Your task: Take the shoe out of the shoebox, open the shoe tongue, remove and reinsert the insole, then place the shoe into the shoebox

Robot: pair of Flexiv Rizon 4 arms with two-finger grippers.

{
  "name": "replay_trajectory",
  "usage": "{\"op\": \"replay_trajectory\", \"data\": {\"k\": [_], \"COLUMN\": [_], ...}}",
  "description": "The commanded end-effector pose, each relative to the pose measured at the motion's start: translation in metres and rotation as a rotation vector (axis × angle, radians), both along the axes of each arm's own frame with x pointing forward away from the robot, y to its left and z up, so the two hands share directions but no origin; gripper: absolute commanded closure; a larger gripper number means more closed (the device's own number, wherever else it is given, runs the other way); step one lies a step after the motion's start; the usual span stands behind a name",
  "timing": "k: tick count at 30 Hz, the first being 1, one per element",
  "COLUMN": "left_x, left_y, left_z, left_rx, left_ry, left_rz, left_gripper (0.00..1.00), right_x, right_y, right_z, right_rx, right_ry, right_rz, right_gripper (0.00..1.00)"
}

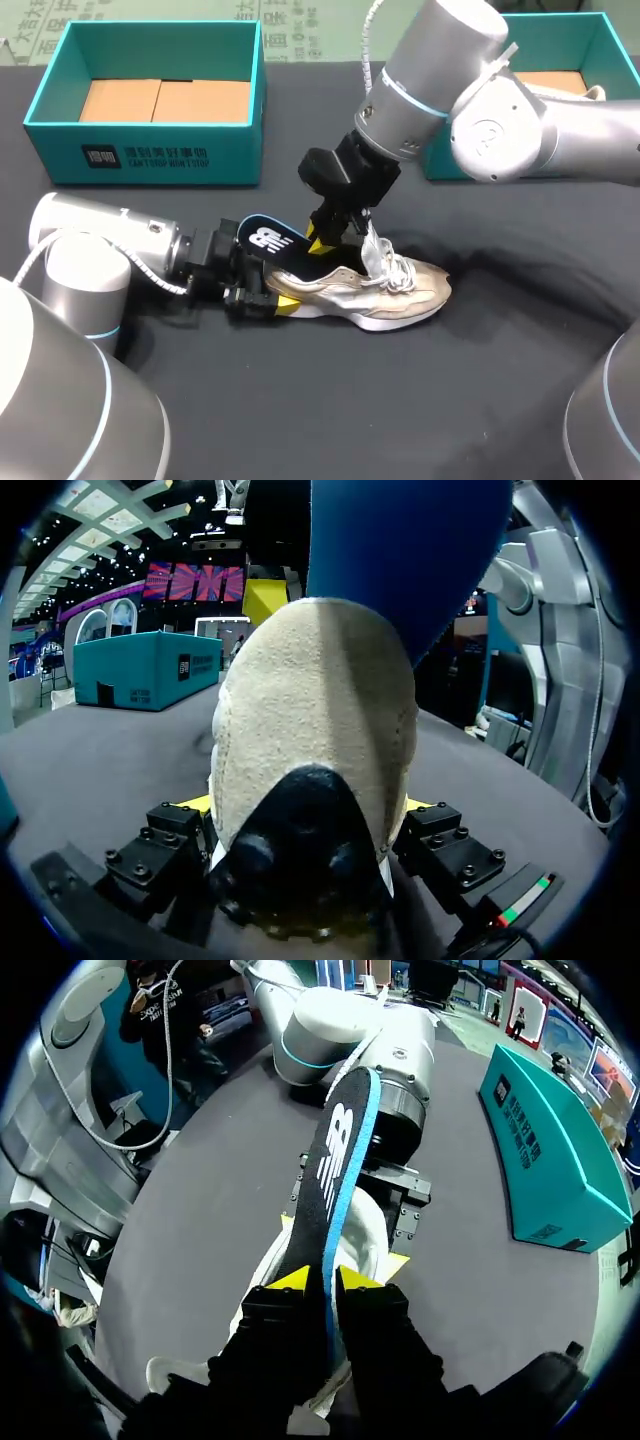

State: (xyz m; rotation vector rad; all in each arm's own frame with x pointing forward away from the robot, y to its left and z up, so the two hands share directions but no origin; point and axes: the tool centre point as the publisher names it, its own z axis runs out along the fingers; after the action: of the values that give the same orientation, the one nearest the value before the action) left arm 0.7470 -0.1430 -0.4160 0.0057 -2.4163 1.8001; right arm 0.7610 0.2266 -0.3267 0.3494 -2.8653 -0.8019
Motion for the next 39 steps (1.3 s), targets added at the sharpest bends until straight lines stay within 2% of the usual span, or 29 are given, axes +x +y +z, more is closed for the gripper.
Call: {"op": "replay_trajectory", "data": {"k": [1,6,9,14,15,16,17,19,32,37,39], "left_x": [0.001,0.001,0.001,0.001,0.001,0.001,0.001,0.001,0.001,0.001,0.001], "left_y": [-0.001,-0.001,-0.001,-0.001,-0.001,-0.001,-0.001,-0.001,-0.001,-0.001,-0.001], "left_z": [-0.002,-0.002,-0.002,-0.002,-0.002,-0.002,-0.002,-0.002,-0.002,-0.002,-0.002], "left_rx": [0.002,0.002,0.002,0.002,0.002,0.002,0.002,0.002,0.002,0.002,0.002], "left_ry": [0.001,0.001,0.001,0.001,0.001,0.001,0.001,0.001,0.001,0.001,0.001], "left_rz": [0.000,0.000,0.000,0.000,0.000,0.000,0.000,0.000,0.000,0.000,0.000], "left_gripper": [1.00,1.00,1.00,1.00,1.00,1.00,1.00,1.00,1.00,1.00,1.00], "right_x": [-0.005,-0.006,-0.006,-0.004,-0.004,-0.004,-0.004,-0.004,-0.002,-0.009,-0.010], "right_y": [-0.004,-0.009,-0.007,-0.002,-0.002,-0.002,-0.001,-0.001,-0.002,0.005,0.006], "right_z": [0.002,0.009,0.014,0.019,0.019,0.020,0.020,0.021,0.023,0.030,0.032], "right_rx": [-0.008,-0.013,-0.024,-0.051,-0.055,-0.062,-0.062,-0.053,-0.048,-0.012,-0.009], "right_ry": [-0.006,0.005,0.031,0.099,0.107,0.115,0.125,0.141,0.153,0.312,0.330], "right_rz": [-0.040,-0.102,-0.124,-0.165,-0.175,-0.191,-0.209,-0.229,-0.266,-0.275,-0.285], "right_gripper": [0.53,0.41,0.50,0.51,0.48,0.32,0.24,0.00,0.00,0.00,0.00]}}
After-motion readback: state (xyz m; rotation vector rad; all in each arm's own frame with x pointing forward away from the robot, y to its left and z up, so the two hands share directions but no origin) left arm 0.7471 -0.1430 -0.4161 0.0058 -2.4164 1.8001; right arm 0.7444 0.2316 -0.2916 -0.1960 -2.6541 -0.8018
